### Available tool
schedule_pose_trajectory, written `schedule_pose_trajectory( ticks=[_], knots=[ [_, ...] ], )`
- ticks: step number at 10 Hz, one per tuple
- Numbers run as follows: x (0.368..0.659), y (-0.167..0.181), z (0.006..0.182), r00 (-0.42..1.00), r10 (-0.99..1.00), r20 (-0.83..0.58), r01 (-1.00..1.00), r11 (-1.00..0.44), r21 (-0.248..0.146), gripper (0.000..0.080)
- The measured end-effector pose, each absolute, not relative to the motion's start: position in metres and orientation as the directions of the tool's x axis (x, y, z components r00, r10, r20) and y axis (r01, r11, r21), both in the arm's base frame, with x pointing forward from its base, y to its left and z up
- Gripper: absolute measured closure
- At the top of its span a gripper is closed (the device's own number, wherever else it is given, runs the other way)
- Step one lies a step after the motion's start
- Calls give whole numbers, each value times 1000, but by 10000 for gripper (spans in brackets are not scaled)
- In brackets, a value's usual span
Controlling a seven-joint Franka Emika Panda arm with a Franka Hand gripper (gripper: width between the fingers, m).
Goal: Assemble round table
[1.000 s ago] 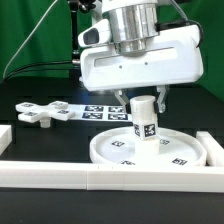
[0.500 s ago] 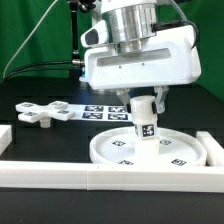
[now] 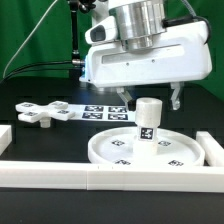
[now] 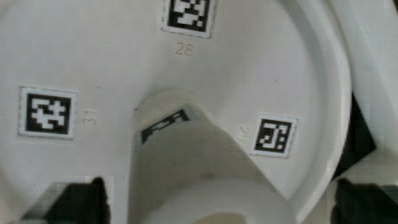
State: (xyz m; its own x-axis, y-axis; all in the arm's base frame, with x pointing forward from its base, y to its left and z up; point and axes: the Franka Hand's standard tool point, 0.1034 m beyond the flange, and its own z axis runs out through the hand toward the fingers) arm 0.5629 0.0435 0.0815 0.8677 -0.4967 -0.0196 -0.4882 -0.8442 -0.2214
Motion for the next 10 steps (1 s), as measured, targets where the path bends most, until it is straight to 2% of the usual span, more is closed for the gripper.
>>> schedule_pose_trajectory(
  ticks=[4, 7, 10],
  knots=[
    [563, 43, 81, 980, -191, 53, -176, -961, -215, 151],
    [566, 43, 83, 986, 121, 117, 140, -976, -169, 151],
    [567, 42, 83, 933, 328, 149, 348, -927, -140, 151]
  ],
)
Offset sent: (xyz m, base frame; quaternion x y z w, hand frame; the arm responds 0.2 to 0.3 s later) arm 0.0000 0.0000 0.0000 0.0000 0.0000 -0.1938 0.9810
